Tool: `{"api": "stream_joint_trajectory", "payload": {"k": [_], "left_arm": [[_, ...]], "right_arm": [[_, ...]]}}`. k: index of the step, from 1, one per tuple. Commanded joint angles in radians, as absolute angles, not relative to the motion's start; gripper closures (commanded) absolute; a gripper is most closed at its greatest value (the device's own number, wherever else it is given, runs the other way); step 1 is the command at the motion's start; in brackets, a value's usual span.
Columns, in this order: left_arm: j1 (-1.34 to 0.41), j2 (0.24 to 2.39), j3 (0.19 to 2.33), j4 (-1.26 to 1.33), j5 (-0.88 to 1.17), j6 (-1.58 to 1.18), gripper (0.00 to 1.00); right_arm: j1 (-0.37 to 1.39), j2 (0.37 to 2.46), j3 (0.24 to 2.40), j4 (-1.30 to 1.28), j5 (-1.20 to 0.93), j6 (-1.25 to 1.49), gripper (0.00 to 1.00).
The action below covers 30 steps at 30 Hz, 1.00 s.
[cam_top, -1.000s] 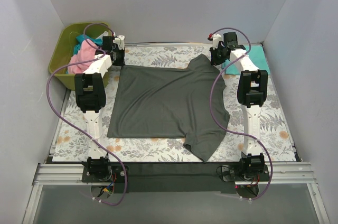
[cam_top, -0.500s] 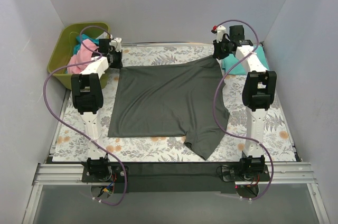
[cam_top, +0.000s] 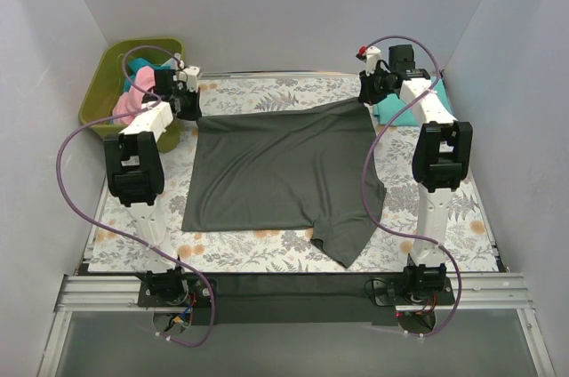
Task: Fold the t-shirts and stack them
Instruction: Fold the tshirt
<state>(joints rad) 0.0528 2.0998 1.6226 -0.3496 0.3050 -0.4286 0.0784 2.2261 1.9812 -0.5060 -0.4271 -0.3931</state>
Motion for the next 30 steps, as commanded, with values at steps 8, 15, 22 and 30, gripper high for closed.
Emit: {"api": "stream_joint_trajectory", "payload": {"k": [8, 15, 22, 30], "left_arm": [[0.077, 1.889, 1.470, -0.302, 0.322, -0.319, 1.00], [0.078, 1.821, 1.376, -0.285, 0.321, -0.288, 1.00], [0.078, 1.786, 1.302, -0.279, 0.314, -0.255, 1.00], [0.077, 1.795, 1.253, -0.273, 0.304, -0.242, 1.00]], "right_arm": [[0.063, 2.085, 1.881, -0.526, -0.480, -0.437, 0.99], [0.058, 2.045, 1.813, -0.543, -0.500, -0.456, 0.99], [0.055, 2.013, 1.726, -0.546, -0.525, -0.469, 0.99], [0.057, 2.017, 1.646, -0.546, -0.535, -0.486, 0.99]]}}
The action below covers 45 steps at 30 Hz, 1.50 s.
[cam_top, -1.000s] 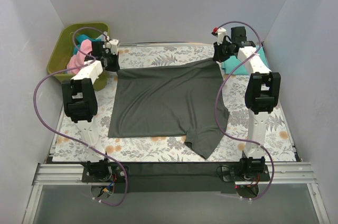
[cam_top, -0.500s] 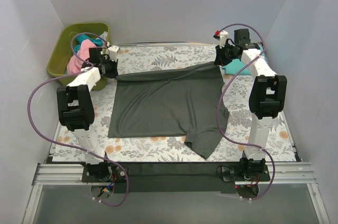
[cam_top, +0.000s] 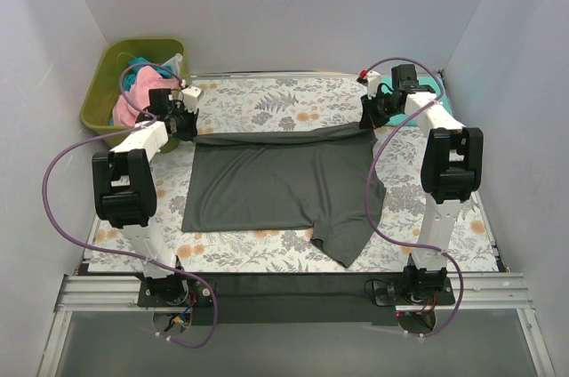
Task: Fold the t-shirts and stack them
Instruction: Fold the tshirt
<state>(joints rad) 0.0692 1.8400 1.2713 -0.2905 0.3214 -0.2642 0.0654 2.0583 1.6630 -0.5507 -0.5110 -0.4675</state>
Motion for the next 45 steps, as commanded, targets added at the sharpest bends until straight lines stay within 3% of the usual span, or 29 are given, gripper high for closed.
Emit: {"api": "stream_joint_trajectory", "payload": {"k": [1, 21, 25, 29, 33, 38, 45], "left_arm": [[0.078, 1.796, 1.249, -0.272, 0.307, -0.241, 1.00], [0.051, 1.861, 1.155, -0.272, 0.233, -0.224, 1.00], [0.043, 1.868, 1.158, -0.281, 0.229, -0.216, 0.87], [0.041, 1.865, 1.189, -0.337, 0.270, -0.207, 0.68], [0.041, 1.830, 1.242, -0.391, 0.325, -0.209, 0.51], [0.043, 1.813, 1.330, -0.429, 0.367, -0.236, 0.47], [0.041, 1.858, 1.397, -0.437, 0.391, -0.279, 0.46]], "right_arm": [[0.057, 2.022, 1.641, -0.546, -0.534, -0.488, 0.99], [0.060, 2.069, 1.546, -0.560, -0.505, -0.541, 0.99], [0.063, 2.082, 1.551, -0.578, -0.494, -0.552, 0.98], [0.066, 2.083, 1.560, -0.618, -0.492, -0.572, 0.76], [0.066, 2.059, 1.588, -0.681, -0.474, -0.604, 0.68], [0.051, 2.054, 1.718, -0.698, -0.479, -0.555, 0.55], [0.052, 2.236, 1.985, -0.716, -0.541, -0.376, 0.50]]}}
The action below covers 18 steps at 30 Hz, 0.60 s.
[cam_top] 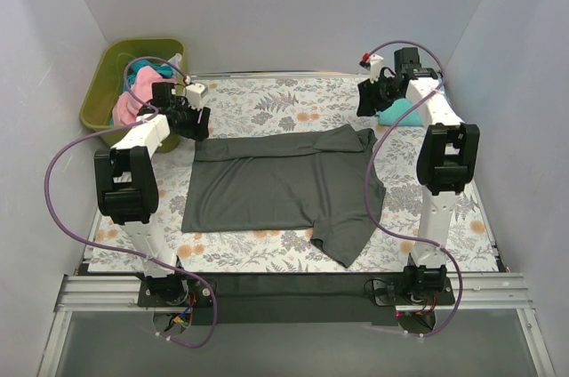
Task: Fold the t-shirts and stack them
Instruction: Fold the tshirt
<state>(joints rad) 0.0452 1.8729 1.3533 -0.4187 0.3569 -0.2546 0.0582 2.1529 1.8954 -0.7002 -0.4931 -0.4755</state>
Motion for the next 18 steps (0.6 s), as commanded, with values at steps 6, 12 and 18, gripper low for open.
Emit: {"api": "stream_joint_trajectory", "payload": {"k": [6, 12, 18], "left_arm": [[0.043, 1.875, 1.420, -0.440, 0.394, -0.290, 0.35], [0.041, 1.876, 1.419, -0.437, 0.399, -0.302, 0.34], [0.041, 1.868, 1.399, -0.431, 0.394, -0.301, 0.34]], "right_arm": [[0.069, 2.325, 2.055, -0.712, -0.569, -0.299, 0.47], [0.072, 2.404, 2.085, -0.710, -0.577, -0.270, 0.46], [0.072, 2.450, 2.126, -0.703, -0.658, -0.227, 0.48]]}}
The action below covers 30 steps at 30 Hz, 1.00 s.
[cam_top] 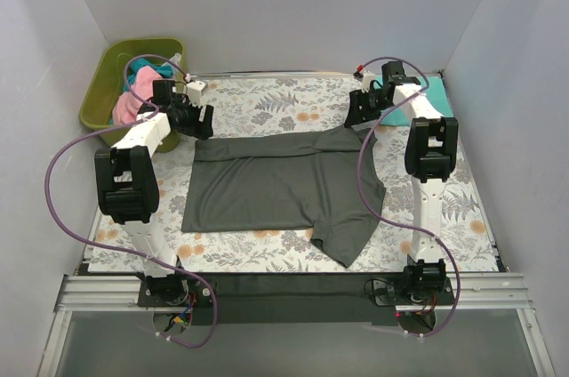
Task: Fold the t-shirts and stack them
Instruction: Fold the tshirt
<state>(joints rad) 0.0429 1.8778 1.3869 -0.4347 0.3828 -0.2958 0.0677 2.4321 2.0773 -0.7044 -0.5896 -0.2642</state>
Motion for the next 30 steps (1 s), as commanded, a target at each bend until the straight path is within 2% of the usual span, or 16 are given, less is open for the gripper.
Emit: {"api": "stream_joint_trajectory", "payload": {"k": [1, 4, 6, 8, 11, 15, 23, 30], "left_arm": [[0.041, 1.870, 1.397, -0.430, 0.391, -0.299, 0.34], [0.043, 1.874, 1.402, -0.428, 0.387, -0.299, 0.34], [0.043, 1.876, 1.407, -0.429, 0.384, -0.299, 0.34], [0.041, 1.878, 1.408, -0.430, 0.382, -0.299, 0.34], [0.041, 1.882, 1.414, -0.430, 0.379, -0.301, 0.34], [0.041, 1.879, 1.411, -0.430, 0.377, -0.302, 0.34], [0.041, 1.865, 1.385, -0.430, 0.377, -0.302, 0.34], [0.041, 1.881, 1.387, -0.431, 0.382, -0.302, 0.34]], "right_arm": [[0.072, 2.453, 2.129, -0.700, -0.670, -0.224, 0.49], [0.074, 2.461, 2.132, -0.696, -0.699, -0.209, 0.54], [0.074, 2.457, 2.120, -0.699, -0.724, -0.209, 0.61], [0.074, 2.447, 2.105, -0.700, -0.745, -0.213, 0.74], [0.072, 2.410, 2.071, -0.700, -0.793, -0.224, 0.97], [0.074, 2.304, 2.005, -0.701, -0.834, -0.267, 0.99], [0.074, 2.094, 1.708, -0.713, -0.870, -0.503, 0.99], [0.127, 2.063, 1.577, -0.816, -0.824, -0.701, 0.99]]}}
